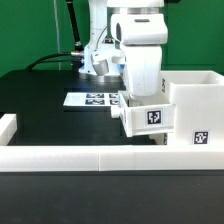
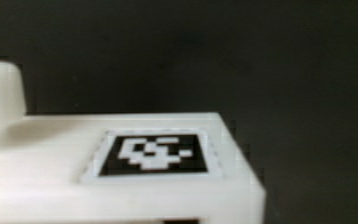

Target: Assemble drawer

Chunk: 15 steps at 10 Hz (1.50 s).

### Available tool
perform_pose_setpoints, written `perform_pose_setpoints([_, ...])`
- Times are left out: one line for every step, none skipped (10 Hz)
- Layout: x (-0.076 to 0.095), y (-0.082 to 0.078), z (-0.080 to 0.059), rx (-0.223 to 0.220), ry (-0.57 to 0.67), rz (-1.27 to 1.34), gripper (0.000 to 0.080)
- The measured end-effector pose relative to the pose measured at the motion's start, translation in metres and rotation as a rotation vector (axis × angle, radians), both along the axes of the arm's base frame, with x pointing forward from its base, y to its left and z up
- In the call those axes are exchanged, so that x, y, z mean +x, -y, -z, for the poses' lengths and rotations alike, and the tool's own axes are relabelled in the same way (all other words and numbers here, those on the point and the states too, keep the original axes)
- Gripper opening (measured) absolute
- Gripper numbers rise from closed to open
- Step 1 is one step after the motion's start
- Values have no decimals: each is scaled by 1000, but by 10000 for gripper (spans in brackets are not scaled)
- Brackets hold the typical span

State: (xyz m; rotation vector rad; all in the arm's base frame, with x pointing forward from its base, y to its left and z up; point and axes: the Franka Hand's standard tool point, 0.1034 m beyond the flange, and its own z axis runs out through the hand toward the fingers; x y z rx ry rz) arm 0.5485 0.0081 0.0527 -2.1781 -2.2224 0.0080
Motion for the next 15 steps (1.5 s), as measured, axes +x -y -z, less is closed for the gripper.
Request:
perform_pose_setpoints([-1, -2, 0, -2, -5, 19, 42])
perform_pose_setpoints([-1, -4, -1, -5, -8, 40, 42])
perform_pose_setpoints([-2, -7, -1, -16, -12, 64, 42])
perform_pose_setpoints([-2, -8, -3, -20, -7, 83, 42])
perform_pose_setpoints([-3, -10, -4, -18, 1, 95, 42])
perform_pose_setpoints([-3, -8, -4, -13, 8, 93, 42])
perform_pose_setpoints([-5, -2, -1, -11, 3, 96, 42])
perform_pose_setpoints([-5, 2, -1, -11, 2, 98, 42])
perform_pose_setpoints([-5, 1, -1, -11, 1, 97, 114])
perform_pose_setpoints([-6, 2, 0, -11, 0, 98, 114])
perform_pose_setpoints([-6, 2, 0, -12, -1, 100, 298])
perform_pose_setpoints([-5, 1, -2, -12, 3, 101, 298])
perform_pose_setpoints([-4, 0, -6, -14, 8, 101, 483])
perform_pose_setpoints([-1, 1, -12, -16, 16, 107, 599])
perform_pose_setpoints([1, 2, -22, -22, 23, 126, 599])
